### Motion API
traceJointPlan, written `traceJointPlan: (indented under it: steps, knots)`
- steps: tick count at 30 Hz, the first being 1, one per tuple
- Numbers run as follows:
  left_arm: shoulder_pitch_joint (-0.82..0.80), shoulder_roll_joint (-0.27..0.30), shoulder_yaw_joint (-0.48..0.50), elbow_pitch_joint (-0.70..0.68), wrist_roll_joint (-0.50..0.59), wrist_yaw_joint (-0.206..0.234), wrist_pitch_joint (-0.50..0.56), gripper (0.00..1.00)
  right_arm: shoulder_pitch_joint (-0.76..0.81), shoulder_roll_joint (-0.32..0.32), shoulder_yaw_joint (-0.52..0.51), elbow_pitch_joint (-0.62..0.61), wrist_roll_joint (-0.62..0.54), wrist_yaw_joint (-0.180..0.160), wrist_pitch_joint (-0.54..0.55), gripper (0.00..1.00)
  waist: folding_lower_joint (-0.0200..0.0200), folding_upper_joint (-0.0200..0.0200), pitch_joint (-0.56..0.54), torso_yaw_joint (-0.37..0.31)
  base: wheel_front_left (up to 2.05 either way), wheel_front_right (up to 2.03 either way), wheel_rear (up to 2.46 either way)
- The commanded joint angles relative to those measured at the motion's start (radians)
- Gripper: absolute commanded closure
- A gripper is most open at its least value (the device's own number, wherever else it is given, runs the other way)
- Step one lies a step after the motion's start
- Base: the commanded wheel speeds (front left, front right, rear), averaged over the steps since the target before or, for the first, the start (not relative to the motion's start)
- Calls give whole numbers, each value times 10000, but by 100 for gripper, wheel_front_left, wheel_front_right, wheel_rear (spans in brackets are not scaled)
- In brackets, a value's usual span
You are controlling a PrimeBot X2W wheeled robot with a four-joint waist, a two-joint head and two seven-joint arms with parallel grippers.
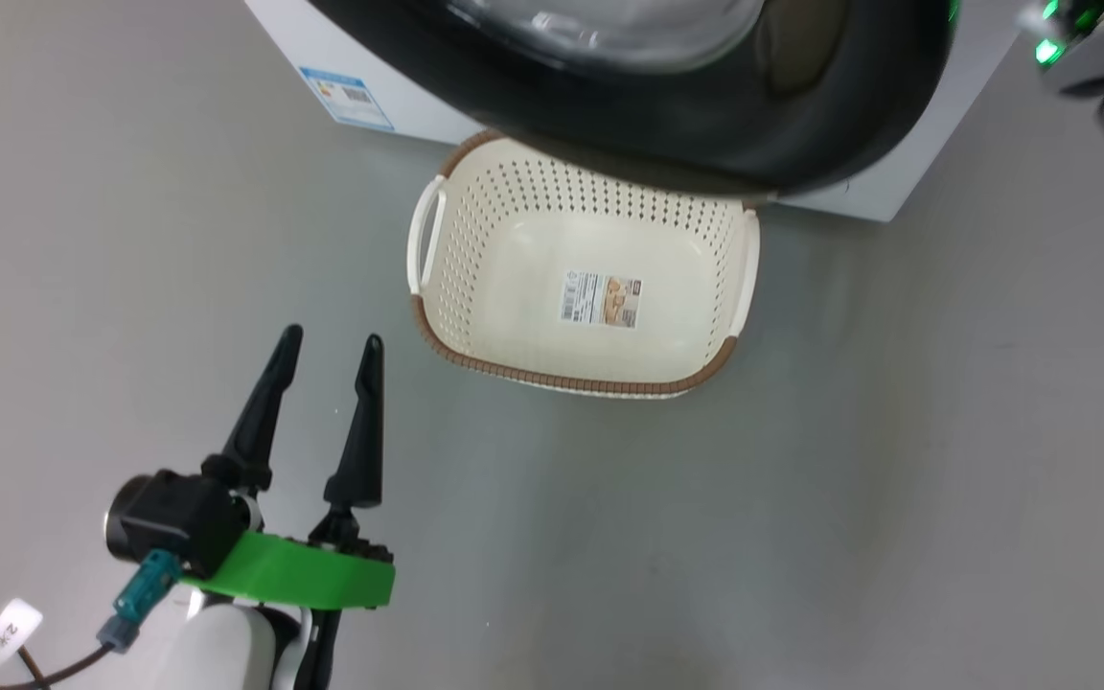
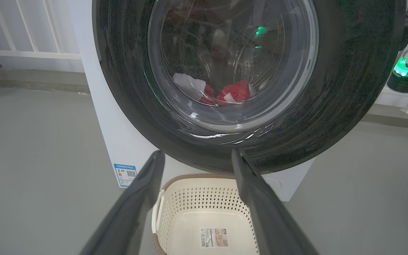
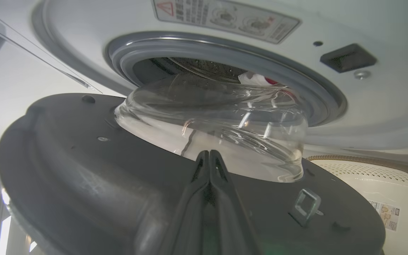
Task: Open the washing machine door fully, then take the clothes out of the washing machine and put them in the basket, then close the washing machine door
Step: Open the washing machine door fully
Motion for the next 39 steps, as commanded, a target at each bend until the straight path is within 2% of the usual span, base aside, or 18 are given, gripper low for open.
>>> traceJointPlan:
  steps: [1,20,39]
  knots:
    - [182,196,337,-141,66,-32,-80,0,409,450,191,-467,-37,17,198,100,0,-1,-281,-67,0,0,0]
    - [1165,196,474,303,382,28,-80,0,3483,980,839,-2766,22,17,952,100,0,-1,-1805,-11,0,0,0]
    - [1484,196,392,415,324,186,-80,0,4867,1489,1249,-4214,-79,17,1182,100,0,-1,-2248,748,0,0,0]
